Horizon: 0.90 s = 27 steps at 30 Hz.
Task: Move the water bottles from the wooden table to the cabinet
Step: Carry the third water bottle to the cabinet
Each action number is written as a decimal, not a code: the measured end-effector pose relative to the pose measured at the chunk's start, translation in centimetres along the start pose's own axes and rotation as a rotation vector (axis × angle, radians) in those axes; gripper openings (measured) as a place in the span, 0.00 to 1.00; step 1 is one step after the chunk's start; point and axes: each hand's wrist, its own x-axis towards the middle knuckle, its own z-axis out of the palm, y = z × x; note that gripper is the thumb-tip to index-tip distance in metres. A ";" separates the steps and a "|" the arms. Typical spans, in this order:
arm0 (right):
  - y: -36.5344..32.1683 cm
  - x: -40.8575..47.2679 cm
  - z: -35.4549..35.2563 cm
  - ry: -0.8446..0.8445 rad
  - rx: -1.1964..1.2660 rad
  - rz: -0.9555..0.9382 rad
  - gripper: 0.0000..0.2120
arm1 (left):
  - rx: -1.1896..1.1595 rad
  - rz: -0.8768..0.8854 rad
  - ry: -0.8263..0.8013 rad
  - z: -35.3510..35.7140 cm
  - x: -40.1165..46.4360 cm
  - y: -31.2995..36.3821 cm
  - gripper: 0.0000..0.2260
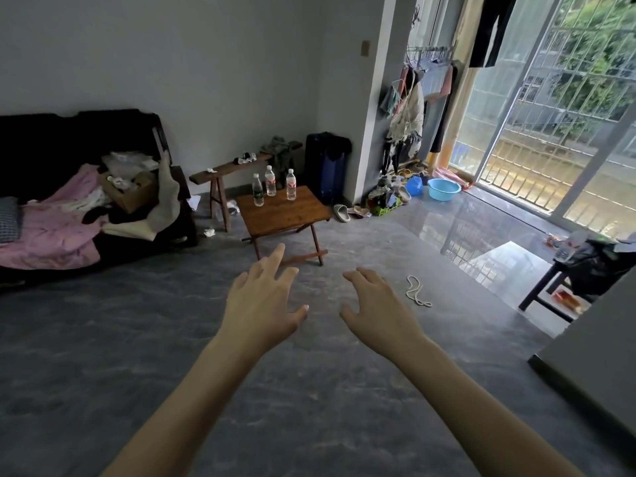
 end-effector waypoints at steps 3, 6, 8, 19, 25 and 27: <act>2.7 4.3 -1.6 0.011 -0.009 -0.018 0.28 | 0.010 0.005 -0.001 0.0 5.0 1.6 0.32; 5.4 8.4 -3.6 0.015 -0.021 -0.021 0.28 | 0.005 0.009 -0.003 -0.5 10.1 3.5 0.32; 7.2 11.0 -4.6 0.010 -0.028 -0.025 0.27 | -0.005 0.008 0.000 -0.7 13.2 4.7 0.32; 12.5 23.9 -5.3 -0.048 0.035 -0.064 0.23 | -0.005 -0.077 -0.004 0.5 25.1 5.2 0.31; 13.1 31.8 -3.8 -0.081 0.054 -0.099 0.24 | -0.016 -0.106 -0.005 1.7 32.4 2.8 0.31; 13.1 35.1 -3.4 -0.076 0.049 -0.103 0.25 | -0.021 -0.110 0.008 2.2 35.3 1.7 0.31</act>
